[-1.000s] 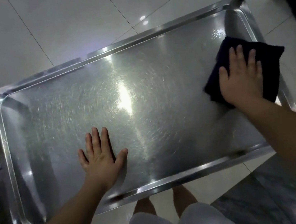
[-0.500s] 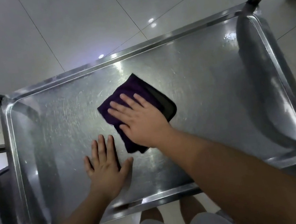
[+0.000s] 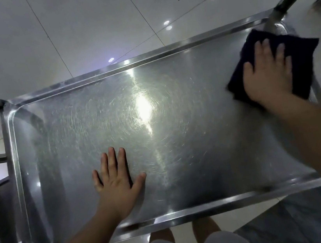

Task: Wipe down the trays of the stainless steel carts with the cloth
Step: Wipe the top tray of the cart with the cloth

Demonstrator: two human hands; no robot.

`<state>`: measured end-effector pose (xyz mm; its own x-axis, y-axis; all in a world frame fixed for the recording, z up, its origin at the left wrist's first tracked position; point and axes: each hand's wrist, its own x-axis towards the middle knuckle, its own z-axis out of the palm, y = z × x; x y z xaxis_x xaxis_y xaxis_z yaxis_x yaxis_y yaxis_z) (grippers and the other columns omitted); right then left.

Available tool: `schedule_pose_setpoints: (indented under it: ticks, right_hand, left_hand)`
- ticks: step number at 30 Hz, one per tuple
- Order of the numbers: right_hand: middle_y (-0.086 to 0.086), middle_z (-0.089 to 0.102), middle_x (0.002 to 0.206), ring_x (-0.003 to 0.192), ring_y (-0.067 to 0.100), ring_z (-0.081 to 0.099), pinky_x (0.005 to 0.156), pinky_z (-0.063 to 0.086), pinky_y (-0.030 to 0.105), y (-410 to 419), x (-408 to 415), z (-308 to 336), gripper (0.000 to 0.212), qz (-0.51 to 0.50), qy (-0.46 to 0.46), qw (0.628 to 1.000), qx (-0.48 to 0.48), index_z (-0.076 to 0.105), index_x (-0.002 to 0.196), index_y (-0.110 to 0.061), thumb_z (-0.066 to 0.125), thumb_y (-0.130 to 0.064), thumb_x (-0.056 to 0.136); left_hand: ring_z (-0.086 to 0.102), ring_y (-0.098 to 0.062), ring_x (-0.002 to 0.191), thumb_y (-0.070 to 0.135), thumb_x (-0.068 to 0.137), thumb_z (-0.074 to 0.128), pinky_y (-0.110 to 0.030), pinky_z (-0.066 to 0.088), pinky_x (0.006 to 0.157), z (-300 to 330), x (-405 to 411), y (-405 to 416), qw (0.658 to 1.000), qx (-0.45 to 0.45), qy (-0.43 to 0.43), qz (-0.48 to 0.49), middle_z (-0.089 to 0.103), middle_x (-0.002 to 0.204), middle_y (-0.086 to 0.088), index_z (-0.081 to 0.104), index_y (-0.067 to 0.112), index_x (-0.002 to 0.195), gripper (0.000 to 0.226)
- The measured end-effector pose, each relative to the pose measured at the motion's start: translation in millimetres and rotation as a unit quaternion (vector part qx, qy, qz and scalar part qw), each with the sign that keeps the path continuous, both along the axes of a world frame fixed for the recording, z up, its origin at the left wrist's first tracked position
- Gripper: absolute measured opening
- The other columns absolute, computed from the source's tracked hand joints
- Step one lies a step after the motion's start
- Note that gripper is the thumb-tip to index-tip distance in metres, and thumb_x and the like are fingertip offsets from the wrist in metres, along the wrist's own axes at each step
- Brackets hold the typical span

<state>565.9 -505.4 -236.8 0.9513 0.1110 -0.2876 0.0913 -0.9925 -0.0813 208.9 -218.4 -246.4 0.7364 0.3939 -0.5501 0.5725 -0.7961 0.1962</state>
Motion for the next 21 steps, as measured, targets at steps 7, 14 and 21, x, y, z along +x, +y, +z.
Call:
schedule_pose_setpoints:
  ticks: [7,14,21]
  right_hand:
    - [-0.005,0.020,0.170,0.158,0.030,0.012,0.127,0.010,0.051,136,-129,-9,0.065,0.395,0.011,0.916,0.070,0.023,0.163,-0.027,0.033,-0.048,0.102]
    - [-0.013,-0.003,0.171,0.158,0.020,-0.008,0.127,-0.006,0.048,225,-96,-15,0.061,0.427,0.016,0.902,0.054,0.001,0.164,-0.034,0.015,-0.048,0.107]
    - [-0.005,0.006,0.173,0.159,0.026,0.002,0.127,0.002,0.050,162,16,-10,0.064,0.273,-0.009,0.961,0.042,0.008,0.165,-0.029,0.023,-0.047,0.105]
  left_hand:
    - [-0.040,-0.012,0.149,0.083,0.085,0.009,-0.056,-0.018,0.124,1,2,-2,1.000,0.006,0.004,0.005,-0.043,0.161,0.012,-0.034,0.038,0.153,0.092]
    - [-0.040,-0.010,0.149,0.083,0.086,0.013,-0.054,-0.019,0.124,-1,4,-4,1.000,0.012,0.002,0.013,-0.043,0.160,0.014,-0.032,0.042,0.153,0.091]
    - [-0.040,-0.011,0.149,0.083,0.087,0.013,-0.054,-0.019,0.123,0,7,0,1.000,0.013,-0.004,0.002,-0.044,0.161,0.014,-0.035,0.041,0.152,0.091]
